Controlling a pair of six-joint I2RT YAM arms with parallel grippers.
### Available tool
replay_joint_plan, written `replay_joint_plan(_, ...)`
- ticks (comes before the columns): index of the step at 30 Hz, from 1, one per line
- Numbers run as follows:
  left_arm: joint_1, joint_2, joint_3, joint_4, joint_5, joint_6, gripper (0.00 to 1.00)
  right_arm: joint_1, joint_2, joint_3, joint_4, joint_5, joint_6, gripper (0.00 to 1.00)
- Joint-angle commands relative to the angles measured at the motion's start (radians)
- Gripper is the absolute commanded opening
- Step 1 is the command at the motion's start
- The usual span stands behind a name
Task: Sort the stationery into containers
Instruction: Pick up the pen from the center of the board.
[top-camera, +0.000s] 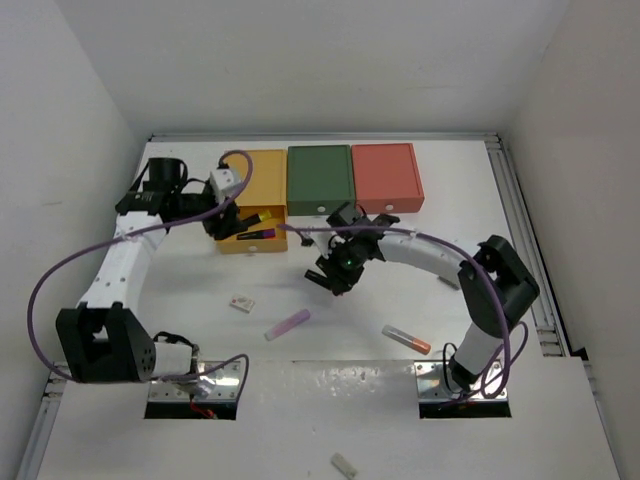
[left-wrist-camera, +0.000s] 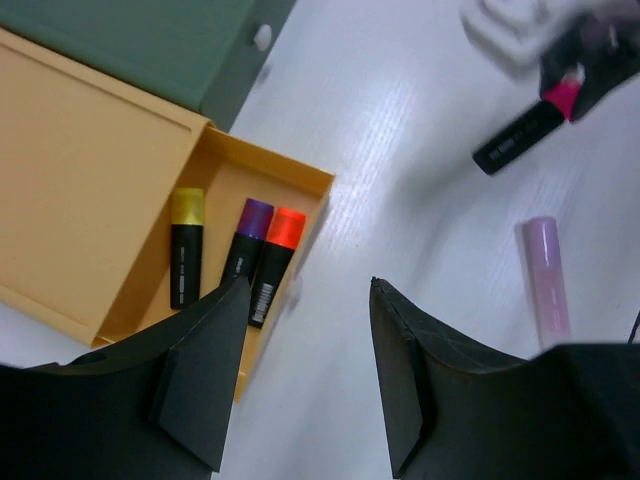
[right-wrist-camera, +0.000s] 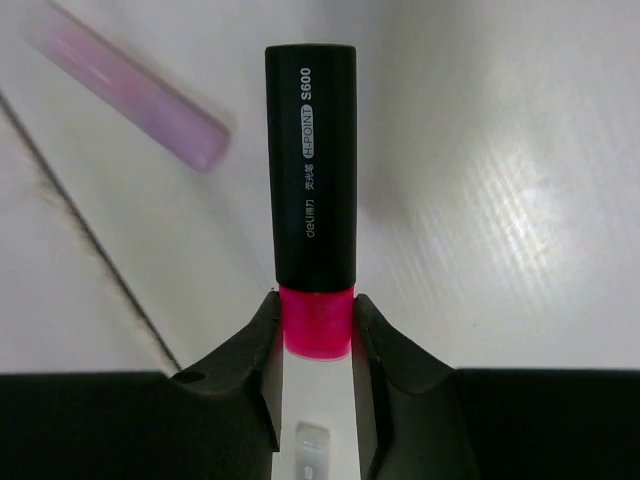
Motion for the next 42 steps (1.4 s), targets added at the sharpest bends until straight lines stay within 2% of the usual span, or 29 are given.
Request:
replay_joint_plan(1,0.022,-0.143,-0.087,0.0,0.122,0.233,0.56,-0.064,-0.041,0.131,-0.049,-0.208,0.059,0.0)
replay_joint_plan(5,-0.082,-0.26,-0.167,-0.081,0.056,0.442,0.54,-0.088,-0.017,0.206,-0.089,-0.357,0.099,0.0)
replay_joint_plan(9,-0.193,-0.282,-0.16,-0.178,-0.015,0.57,0.54,-0.09,0.012,0.255,-0.081,-0.451,0.191,0.0)
replay_joint_plan(16,-0.375,-0.337,-0.192,-0.065,-0.13,0.521,0.55,-0.079,0.048,0.291,-0.089,-0.537,0.216,0.0)
replay_joint_plan(19,-0.424,-0.309,-0.178,-0.077,-0.165,0.543,0.55,-0.079,0.052,0.299,-0.098,-0.558,0.216,0.0)
replay_joint_plan(25,-0.495,-0.271,-0.163,-0.067,-0.216,0.56,0.55,-0.081,0.058,0.32,-0.113,-0.595,0.219,0.0)
replay_joint_plan(37,-0.564,-0.237,-0.164,-0.021,-0.266,0.532,0.57,-0.059,0.098,0.386,-0.156,-0.638,0.203,0.0)
replay_joint_plan(40,-0.599,-0.239,-0.17,-0.034,-0.285,0.54,0.52,-0.056,0.118,0.404,-0.165,-0.662,0.211,0.0)
replay_joint_plan(42,-0.613,-0.237,-0.176,-0.043,-0.291,0.538,0.42,-0.056,0.129,0.42,-0.168,-0.684,0.225,0.0)
